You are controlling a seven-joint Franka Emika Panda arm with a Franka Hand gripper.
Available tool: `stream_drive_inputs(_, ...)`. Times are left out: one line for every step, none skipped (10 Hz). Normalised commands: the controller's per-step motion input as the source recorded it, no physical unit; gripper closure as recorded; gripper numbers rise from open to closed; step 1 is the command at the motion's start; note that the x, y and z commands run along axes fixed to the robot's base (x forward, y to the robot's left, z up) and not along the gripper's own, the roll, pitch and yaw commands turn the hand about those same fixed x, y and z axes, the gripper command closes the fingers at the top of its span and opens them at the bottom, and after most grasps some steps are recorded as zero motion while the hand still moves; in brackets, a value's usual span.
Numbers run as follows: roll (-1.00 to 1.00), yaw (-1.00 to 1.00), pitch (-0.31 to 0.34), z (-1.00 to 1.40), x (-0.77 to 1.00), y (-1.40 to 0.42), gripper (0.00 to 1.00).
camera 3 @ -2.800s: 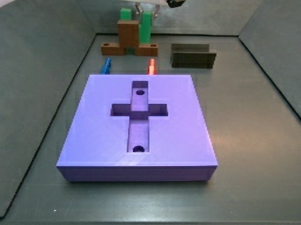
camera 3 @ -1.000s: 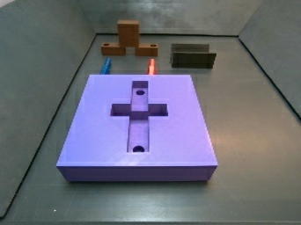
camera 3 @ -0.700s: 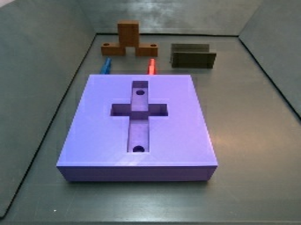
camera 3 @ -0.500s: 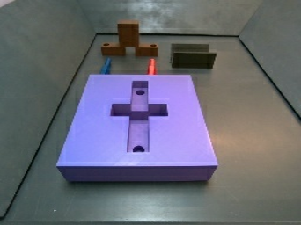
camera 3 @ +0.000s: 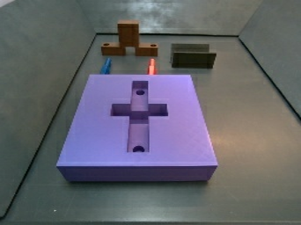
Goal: Pick up the green object. Move up. Move to above the board. Insert the green object.
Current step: Move to above the board, then insert the green object.
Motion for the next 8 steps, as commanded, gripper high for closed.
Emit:
stream_drive_inputs(0.03,0.00,0.159,0.07,0.09,-0.46,1.00)
stream_drive_inputs(0.00,0.00,0.000,-0.01,0.00,0.00,1.00)
stream_drive_inputs(0.02,-0.11,-0.070,-0.35,-0.28,0.00,1.00)
stream_drive_inputs(0.25,-0.03,-0.107,-0.82,-0.12,-0.15,1.00)
stream_drive_inputs(0.39,0.00,-0.126,-0.56,-0.07,-0.07,1.00)
stream_drive_inputs(0.50,0.13,-0.139,-0.28,-0.17,-0.05,1.00)
stream_drive_inputs(0.43,0.17,-0.180,-0.37,-0.02,-0.28,1.00)
stream_drive_inputs(0.28,0.36,-0.143,-0.59,0.17,-0.43,1.00)
